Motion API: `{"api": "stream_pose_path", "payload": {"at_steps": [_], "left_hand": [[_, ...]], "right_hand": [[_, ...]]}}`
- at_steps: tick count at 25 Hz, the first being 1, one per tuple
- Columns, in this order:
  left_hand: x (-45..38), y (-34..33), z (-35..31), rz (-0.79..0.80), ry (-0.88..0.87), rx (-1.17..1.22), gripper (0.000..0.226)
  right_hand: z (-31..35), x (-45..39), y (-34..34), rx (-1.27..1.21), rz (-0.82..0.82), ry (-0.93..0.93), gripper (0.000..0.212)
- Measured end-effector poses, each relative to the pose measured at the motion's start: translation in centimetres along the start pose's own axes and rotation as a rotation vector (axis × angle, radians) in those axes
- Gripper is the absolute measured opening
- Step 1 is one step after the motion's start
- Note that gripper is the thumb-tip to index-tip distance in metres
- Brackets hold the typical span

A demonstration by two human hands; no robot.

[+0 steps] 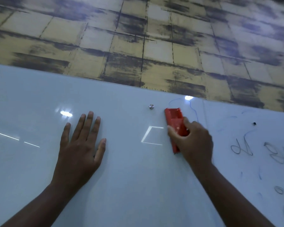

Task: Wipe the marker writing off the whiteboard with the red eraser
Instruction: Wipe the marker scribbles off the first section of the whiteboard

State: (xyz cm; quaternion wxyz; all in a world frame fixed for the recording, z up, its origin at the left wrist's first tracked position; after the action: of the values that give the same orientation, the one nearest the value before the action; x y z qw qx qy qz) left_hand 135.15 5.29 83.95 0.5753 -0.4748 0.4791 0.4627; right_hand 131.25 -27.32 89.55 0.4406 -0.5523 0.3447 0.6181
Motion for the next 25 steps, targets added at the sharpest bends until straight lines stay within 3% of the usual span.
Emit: {"api": "stream_pose_path", "payload": {"at_steps": [5,8,11,16,19,22,25], "left_hand": [[-0.2,0.5,-0.4,-0.011,0.009,-0.017,0.069],[-0.1,0.6,-0.2,0.002,0.007,-0.015,0.069],[-0.2,0.5,0.1,0.020,0.014,-0.014,0.069],[-0.2,0.5,-0.1,0.034,-0.015,-0.045,0.068],[-1.0,1.2,-1.2,-0.002,-0.030,-0.004,0.064],[-3.1,1.1,-5.9,-0.025,-0.085,0.031,0.062],[-6.0,-1.8,-12.5,0.078,-0.219,-0.020,0.065]], "right_hand": [[9.7,4.0,-3.7,0.019,0.090,0.308,0.058],[11.5,0.9,-4.7,0.027,0.136,0.268,0.061],[11.4,-1.6,-4.7,-0.060,0.121,0.105,0.058],[9.6,2.5,-4.0,-0.083,0.222,0.226,0.067],[4.3,2.0,-2.0,-0.054,0.243,0.131,0.070],[0.4,-0.5,0.0,-0.016,0.146,0.043,0.066],[1.0,-3.6,0.0,-0.033,0.078,0.034,0.064]]}}
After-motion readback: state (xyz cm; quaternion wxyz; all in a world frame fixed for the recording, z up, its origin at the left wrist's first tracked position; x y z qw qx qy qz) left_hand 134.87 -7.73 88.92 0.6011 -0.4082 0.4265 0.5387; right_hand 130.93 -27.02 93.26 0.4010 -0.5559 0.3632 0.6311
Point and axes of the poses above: each hand's wrist, its own x-axis away from the middle knuckle, its own y-axis out of the back of the hand, z = x × y, the point moved 9 cm from there along -x, towards the middle knuckle, and after that the axes turned 6 degrees about z, right-handed, at the moved point
